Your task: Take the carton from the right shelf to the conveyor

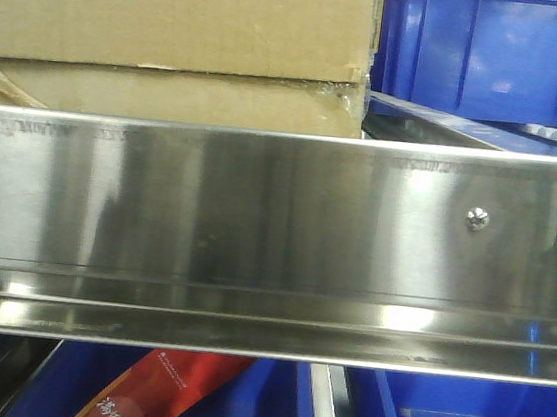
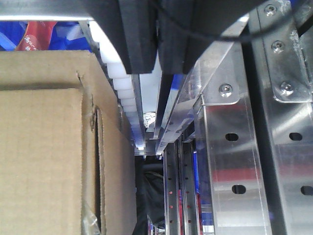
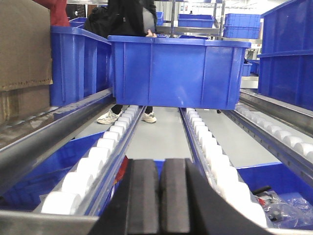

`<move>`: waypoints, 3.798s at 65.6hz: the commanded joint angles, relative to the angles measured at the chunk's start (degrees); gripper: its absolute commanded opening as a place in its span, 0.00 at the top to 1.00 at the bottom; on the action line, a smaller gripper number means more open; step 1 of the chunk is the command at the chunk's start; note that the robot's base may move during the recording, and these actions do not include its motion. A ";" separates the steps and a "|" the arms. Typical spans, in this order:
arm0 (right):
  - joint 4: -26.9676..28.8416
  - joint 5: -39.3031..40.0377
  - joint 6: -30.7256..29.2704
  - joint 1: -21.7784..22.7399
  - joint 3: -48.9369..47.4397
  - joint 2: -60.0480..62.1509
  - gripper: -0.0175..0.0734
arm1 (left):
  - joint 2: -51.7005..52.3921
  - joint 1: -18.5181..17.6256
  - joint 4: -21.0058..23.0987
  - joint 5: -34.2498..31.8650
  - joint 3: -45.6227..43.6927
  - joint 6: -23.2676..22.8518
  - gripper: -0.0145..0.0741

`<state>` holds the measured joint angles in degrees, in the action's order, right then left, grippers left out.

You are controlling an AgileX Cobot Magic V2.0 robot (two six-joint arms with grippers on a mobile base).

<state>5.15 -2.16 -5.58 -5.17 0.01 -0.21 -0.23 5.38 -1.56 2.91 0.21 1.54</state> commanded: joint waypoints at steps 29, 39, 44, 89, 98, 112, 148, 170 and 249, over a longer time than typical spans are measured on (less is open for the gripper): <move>0.15 1.27 -0.41 -0.10 -0.01 0.21 0.89 | 0.23 0.01 0.12 -0.84 -0.21 0.11 0.82; 0.15 1.78 -0.41 -0.11 -0.01 0.21 0.89 | 0.23 0.00 -0.24 -0.84 -0.21 0.11 0.82; 0.15 2.82 -0.41 -0.11 -0.01 0.21 0.89 | 0.23 0.00 -0.24 -0.84 -0.21 0.11 0.82; 0.15 -6.82 -0.41 -0.11 -14.26 0.21 0.89 | 0.23 0.00 1.56 -0.21 -10.99 0.11 0.82; 0.26 -15.11 -0.41 -0.11 -23.78 -3.84 0.87 | -4.63 0.00 1.56 14.31 -25.36 0.11 0.81; 1.61 -16.30 -0.41 -0.11 -32.29 -11.62 0.47 | -16.96 0.00 1.56 22.85 -41.12 0.11 0.56; 9.99 -18.72 -0.57 -7.73 -46.76 -26.98 0.20 | -33.03 -14.73 1.56 31.27 -60.06 7.02 0.23; 9.48 -22.76 -4.89 -27.50 -66.73 -50.31 0.31 | -49.11 -22.61 0.96 39.73 -71.84 4.84 0.23; -11.19 -67.80 18.60 -31.84 -127.19 -104.43 0.31 | -86.79 -9.00 -6.63 67.05 -103.75 -9.12 0.23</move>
<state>-6.19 -70.63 12.92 -37.21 -126.74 -103.61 -85.78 -3.83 -8.27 70.29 -103.12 -7.76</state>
